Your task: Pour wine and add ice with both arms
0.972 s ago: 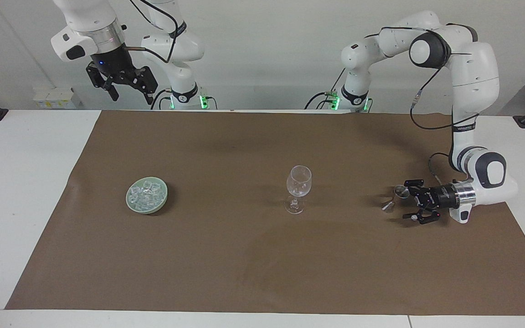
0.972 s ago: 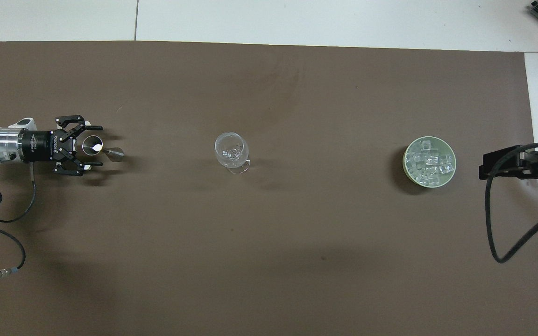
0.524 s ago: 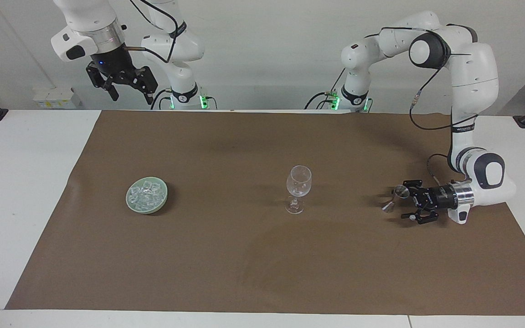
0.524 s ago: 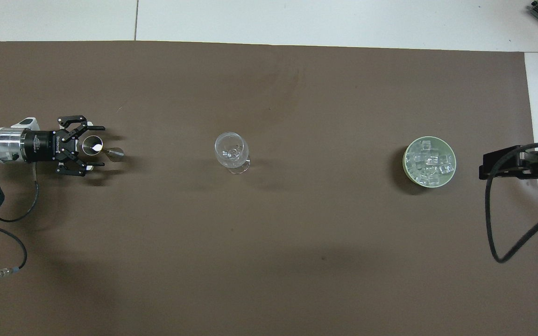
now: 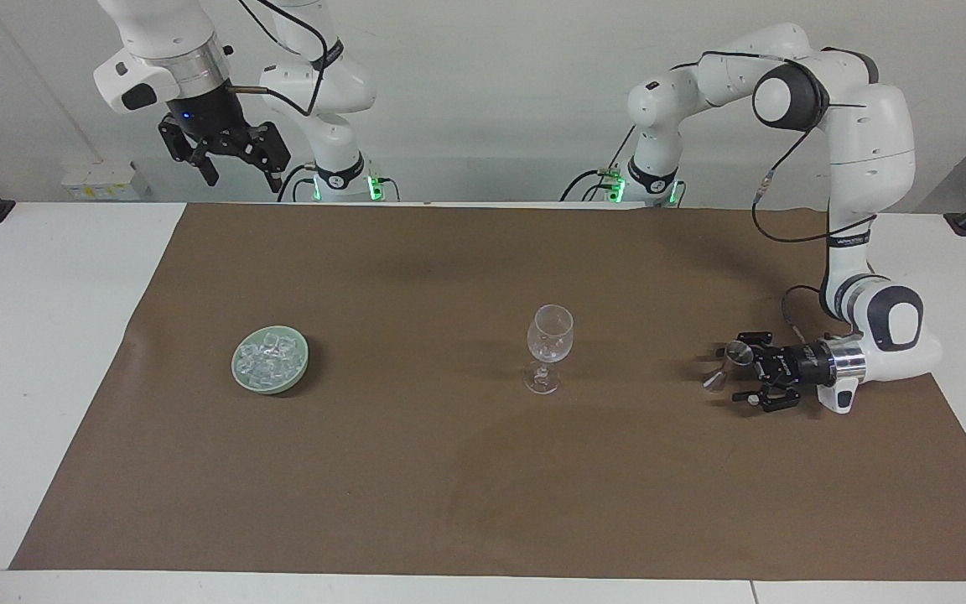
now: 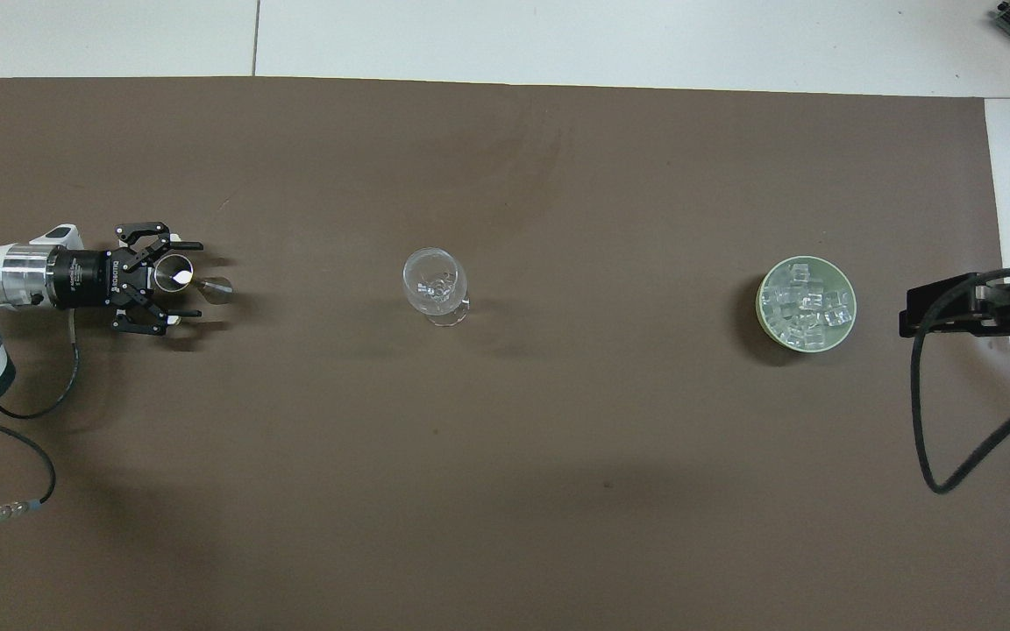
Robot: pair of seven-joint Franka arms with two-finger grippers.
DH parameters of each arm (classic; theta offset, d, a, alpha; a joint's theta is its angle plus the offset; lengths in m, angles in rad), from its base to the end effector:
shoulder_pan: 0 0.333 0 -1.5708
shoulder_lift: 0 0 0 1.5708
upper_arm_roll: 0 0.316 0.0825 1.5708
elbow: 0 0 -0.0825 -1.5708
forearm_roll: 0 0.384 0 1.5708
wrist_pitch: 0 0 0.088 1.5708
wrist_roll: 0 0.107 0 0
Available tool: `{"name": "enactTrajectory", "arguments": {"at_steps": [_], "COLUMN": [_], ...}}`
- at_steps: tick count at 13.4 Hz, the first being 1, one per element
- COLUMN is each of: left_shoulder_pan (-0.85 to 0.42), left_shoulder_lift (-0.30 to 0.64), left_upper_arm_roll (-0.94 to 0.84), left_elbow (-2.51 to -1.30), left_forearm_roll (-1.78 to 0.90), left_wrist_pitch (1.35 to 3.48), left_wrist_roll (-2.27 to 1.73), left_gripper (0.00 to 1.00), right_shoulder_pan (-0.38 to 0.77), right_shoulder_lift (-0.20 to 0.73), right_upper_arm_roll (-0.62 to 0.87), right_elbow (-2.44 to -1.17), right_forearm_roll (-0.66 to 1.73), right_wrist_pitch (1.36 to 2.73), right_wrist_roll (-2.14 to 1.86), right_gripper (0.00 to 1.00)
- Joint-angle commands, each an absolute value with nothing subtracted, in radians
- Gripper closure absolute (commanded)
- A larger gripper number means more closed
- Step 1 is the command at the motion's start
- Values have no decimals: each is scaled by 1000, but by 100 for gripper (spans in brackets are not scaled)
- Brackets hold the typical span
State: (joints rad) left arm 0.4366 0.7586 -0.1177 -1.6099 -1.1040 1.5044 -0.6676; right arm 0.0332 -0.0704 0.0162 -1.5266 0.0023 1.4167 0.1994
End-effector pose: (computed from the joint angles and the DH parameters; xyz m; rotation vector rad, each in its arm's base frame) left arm 0.6252 0.1105 0.2059 1.4143 1.2757 -1.0845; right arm 0.5152 0.0261 0.6695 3.1284 -0.2347 -0.0617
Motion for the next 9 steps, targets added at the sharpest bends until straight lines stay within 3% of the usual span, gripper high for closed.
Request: {"name": "enactTrajectory", "arguments": {"at_steps": [1,5,9], "left_shoulder_pan": [431,433,437], "left_shoulder_lift": [767,767,767], "left_upper_arm_roll": [-110,-110,-110], "left_elbow": [-1601,-1601,-1601], "left_forearm_roll": [-1123,-1127,-1129], "left_wrist_pitch": [1479,1468,1466], "left_wrist_roll": [-658,-657,-632], "left_gripper": [0,0,13], "right_shoulder_pan": [35,35,35], "right_shoulder_lift": [-91,-91,-91], "right_upper_arm_roll": [15,15,15], "right_elbow": [-1549,-1551,-1549], "right_forearm_roll": [-11,-9,-9], "right_wrist_pitch": [1419,1417,1417], "right_wrist_roll": [179,181,179], "right_gripper": [0,0,0]}}
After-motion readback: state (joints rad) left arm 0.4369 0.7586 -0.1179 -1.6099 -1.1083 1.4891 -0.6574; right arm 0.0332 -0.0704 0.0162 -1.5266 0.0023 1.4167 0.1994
